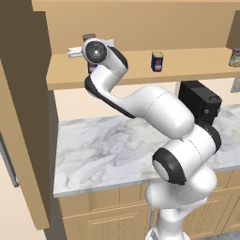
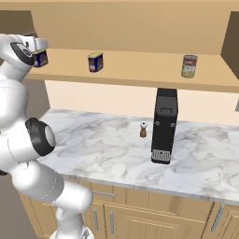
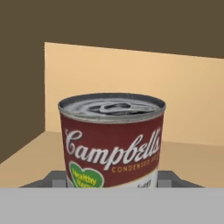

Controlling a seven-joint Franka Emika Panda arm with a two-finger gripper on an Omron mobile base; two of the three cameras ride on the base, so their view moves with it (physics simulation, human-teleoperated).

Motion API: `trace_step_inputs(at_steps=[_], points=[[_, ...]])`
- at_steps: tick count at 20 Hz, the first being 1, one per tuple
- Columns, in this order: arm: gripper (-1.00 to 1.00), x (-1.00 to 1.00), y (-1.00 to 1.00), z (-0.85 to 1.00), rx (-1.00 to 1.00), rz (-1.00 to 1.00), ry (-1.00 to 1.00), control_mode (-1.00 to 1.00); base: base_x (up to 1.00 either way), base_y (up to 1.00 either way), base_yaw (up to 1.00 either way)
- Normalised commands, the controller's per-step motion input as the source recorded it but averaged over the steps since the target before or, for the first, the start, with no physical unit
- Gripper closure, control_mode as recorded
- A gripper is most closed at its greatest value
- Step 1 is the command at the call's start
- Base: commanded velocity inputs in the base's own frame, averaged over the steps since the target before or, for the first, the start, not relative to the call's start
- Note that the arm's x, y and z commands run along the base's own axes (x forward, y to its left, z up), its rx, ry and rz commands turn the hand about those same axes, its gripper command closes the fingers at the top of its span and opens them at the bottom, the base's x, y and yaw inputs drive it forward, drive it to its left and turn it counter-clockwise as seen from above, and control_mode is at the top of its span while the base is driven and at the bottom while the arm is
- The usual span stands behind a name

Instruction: Stack two cans on top of the other two cans in the cabinet.

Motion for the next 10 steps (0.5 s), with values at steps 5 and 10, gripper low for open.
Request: trace_step_inputs(at_steps=[5,10], points=[[1.0,0.03,-0.04,-0.01,0.0,0.0,0.0,-1.0,0.0,0.0,0.0],[1.0,0.0,0.0,-0.11,0.0,0.0,0.01,-1.0,0.0,0.0,0.0]])
